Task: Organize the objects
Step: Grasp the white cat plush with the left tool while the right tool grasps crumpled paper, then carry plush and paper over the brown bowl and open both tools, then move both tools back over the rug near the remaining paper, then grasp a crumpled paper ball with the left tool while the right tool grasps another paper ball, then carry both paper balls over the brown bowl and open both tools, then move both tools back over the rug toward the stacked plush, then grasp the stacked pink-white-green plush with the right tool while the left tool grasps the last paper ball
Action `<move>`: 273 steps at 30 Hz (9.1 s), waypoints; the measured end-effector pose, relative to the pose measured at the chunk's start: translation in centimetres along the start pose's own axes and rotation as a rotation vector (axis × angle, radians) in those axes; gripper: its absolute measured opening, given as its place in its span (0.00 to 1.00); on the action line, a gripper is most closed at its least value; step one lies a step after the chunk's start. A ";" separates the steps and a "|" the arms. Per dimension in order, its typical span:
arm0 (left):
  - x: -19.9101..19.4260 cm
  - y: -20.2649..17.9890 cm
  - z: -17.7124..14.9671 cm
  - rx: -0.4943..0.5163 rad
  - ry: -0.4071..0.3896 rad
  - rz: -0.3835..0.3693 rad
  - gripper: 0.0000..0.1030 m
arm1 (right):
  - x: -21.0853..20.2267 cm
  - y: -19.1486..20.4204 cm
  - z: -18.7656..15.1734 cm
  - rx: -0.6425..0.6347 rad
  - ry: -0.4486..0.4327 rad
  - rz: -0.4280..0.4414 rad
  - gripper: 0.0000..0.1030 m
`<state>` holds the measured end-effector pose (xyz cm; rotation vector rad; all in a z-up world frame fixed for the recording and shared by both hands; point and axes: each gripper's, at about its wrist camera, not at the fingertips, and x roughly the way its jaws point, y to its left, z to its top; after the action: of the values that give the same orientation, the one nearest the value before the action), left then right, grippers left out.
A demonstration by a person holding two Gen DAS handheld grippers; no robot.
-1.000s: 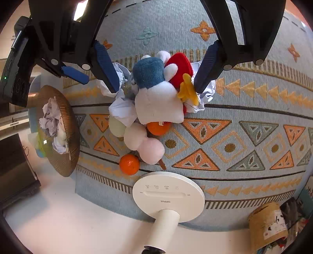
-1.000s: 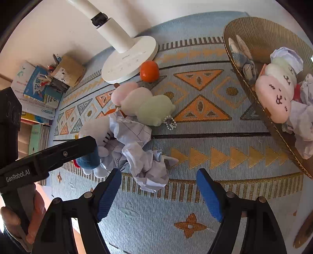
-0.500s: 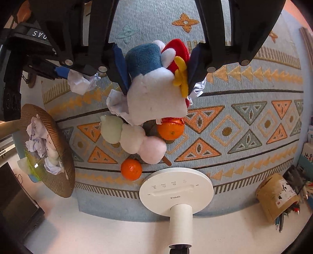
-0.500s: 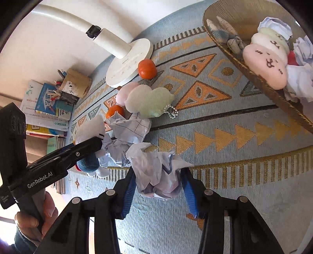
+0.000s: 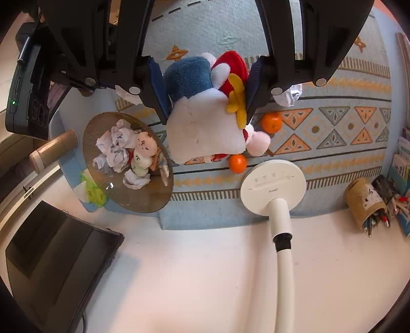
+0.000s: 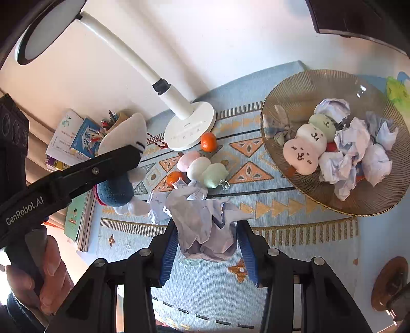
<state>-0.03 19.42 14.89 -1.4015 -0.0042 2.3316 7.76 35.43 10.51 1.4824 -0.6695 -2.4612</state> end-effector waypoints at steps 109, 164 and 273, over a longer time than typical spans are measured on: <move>7.5 3.5 -12.3 -0.111 -0.017 0.134 0.84 | 5.4 -4.7 -7.5 -0.017 -0.456 -0.461 1.00; 12.0 14.8 -5.6 0.079 0.273 -0.117 0.44 | 18.8 4.0 3.6 0.132 0.225 -0.117 0.52; 7.0 13.4 -5.2 -0.059 0.195 0.032 0.83 | 7.9 0.9 5.1 0.195 0.064 -0.218 0.80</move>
<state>-3.13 8.58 3.62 -1.6645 0.0058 2.2268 -0.57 33.01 6.71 1.7862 -0.7942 -2.5537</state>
